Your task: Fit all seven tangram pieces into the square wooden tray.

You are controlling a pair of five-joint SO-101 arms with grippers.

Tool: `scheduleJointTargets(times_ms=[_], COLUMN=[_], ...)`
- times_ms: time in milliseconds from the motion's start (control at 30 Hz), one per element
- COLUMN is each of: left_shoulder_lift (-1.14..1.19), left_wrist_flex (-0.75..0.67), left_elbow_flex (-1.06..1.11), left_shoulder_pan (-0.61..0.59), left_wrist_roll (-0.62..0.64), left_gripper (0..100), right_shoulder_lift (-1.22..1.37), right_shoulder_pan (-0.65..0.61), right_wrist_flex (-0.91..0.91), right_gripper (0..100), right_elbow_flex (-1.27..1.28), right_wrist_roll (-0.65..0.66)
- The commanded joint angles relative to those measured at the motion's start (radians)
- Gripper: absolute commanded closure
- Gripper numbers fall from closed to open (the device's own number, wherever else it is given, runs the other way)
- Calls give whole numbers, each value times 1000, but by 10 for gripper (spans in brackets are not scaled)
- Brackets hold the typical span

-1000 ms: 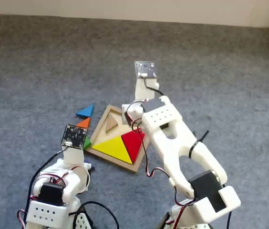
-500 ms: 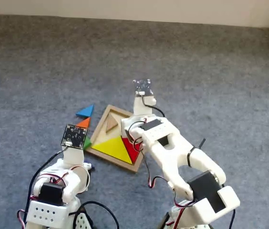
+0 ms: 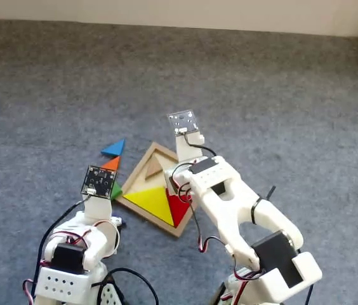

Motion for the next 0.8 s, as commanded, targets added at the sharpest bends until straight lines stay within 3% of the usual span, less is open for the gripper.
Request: scheduleJointTargets(times_ms=[0, 233, 767], left_shoulder_lift=[-39, -39, -39], left_wrist_flex=[5, 5, 5], left_elbow_flex=[21, 21, 21], left_shoulder_pan=[-2, -2, -2], left_wrist_roll=[11, 11, 11], left_gripper=[983, 983, 983], right_shoulder_lift=[-44, -35, -31], right_shoulder_pan=[-8, -8, -15], right_wrist_flex=[18, 8, -547], right_gripper=[993, 993, 993], right_elbow_flex=[-59, -111, 94], right_wrist_roll=[12, 9, 5])
